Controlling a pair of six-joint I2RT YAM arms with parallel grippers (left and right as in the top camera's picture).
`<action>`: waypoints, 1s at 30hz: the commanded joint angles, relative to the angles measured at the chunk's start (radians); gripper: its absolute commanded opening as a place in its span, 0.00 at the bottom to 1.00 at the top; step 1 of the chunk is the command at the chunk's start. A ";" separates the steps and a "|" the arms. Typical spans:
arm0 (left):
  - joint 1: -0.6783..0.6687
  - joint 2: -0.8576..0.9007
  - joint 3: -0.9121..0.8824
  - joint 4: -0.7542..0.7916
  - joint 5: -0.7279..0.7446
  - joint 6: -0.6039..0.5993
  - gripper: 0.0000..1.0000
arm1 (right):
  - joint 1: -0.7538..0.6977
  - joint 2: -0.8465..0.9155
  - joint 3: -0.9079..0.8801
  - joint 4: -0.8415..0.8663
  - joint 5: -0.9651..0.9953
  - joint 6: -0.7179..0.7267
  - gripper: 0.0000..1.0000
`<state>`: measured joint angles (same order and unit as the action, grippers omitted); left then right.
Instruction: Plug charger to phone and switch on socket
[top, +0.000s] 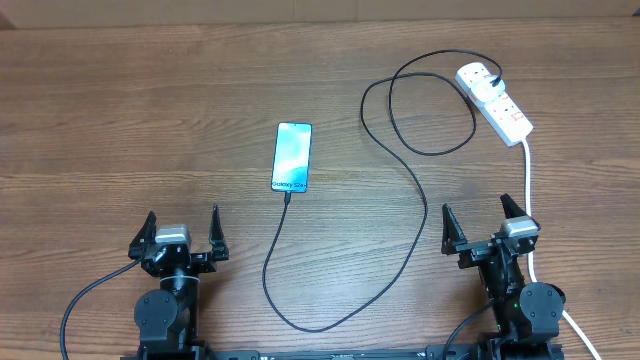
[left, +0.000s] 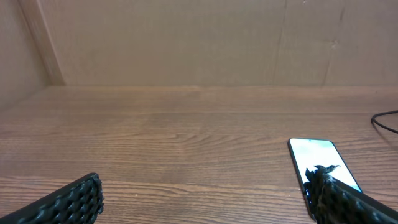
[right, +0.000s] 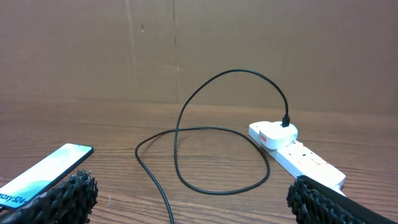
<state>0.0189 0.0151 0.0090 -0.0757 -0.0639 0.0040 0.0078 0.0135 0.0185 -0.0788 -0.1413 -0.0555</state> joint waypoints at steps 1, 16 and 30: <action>-0.008 -0.011 -0.005 0.002 0.010 0.023 1.00 | -0.003 -0.011 -0.010 0.005 0.006 0.002 1.00; -0.008 -0.011 -0.004 0.002 0.010 0.023 1.00 | -0.002 -0.011 -0.010 0.002 0.010 0.052 1.00; -0.008 -0.011 -0.004 0.001 0.010 0.023 1.00 | -0.002 -0.011 -0.010 0.004 0.013 0.051 1.00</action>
<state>0.0189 0.0151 0.0090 -0.0753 -0.0639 0.0040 0.0082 0.0135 0.0185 -0.0792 -0.1406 -0.0132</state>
